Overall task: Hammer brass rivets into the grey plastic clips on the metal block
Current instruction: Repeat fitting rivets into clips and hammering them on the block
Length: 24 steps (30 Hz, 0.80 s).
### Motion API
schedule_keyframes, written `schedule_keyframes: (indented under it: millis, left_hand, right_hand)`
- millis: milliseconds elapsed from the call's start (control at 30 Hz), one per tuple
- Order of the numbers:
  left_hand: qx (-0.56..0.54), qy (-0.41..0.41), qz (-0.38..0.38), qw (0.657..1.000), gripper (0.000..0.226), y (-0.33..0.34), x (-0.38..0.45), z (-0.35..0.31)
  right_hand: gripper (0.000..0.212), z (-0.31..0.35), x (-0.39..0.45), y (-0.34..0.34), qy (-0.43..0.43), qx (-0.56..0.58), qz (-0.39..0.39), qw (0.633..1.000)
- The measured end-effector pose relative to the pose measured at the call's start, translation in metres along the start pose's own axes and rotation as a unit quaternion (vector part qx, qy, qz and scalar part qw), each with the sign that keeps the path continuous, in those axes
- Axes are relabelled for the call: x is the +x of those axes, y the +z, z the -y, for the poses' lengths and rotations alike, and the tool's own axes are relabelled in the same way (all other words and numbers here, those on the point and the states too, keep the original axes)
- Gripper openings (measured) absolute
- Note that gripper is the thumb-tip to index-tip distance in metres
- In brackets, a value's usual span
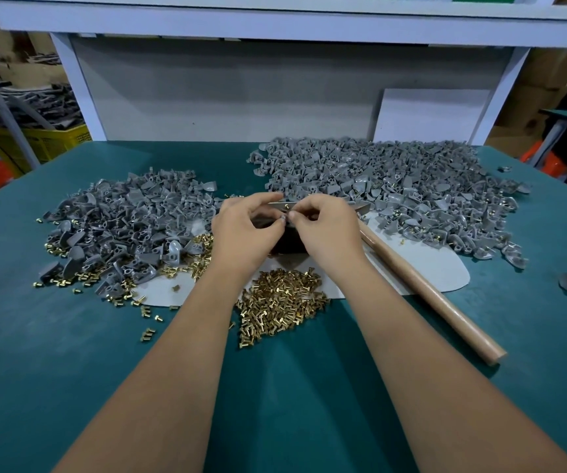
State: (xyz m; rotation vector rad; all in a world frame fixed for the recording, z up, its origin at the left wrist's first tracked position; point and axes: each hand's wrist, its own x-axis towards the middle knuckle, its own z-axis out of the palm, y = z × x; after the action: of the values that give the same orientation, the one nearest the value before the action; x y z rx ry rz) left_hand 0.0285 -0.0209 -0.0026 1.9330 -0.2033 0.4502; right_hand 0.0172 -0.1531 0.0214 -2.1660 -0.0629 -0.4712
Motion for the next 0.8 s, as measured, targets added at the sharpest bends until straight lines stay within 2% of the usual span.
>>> schedule_keyframes:
  millis: [367, 633, 800]
  left_hand:
    - [0.004, 0.01, -0.002, 1.0, 0.033, 0.001, 0.0, -0.001]
    - [-0.016, 0.004, 0.01, 1.0, 0.035, 0.003, 0.001, 0.001]
    - [-0.007, 0.006, 0.008, 1.0, 0.034, 0.004, 0.0, -0.001]
  right_hand:
    - [0.01, -0.002, -0.003, 0.009, -0.038, -0.027, -0.037, 0.998]
    - [0.017, -0.001, 0.007, 0.006, -0.003, -0.03, -0.004, 1.0]
    - [0.017, -0.002, 0.004, 0.006, -0.018, -0.029, -0.015, 0.999]
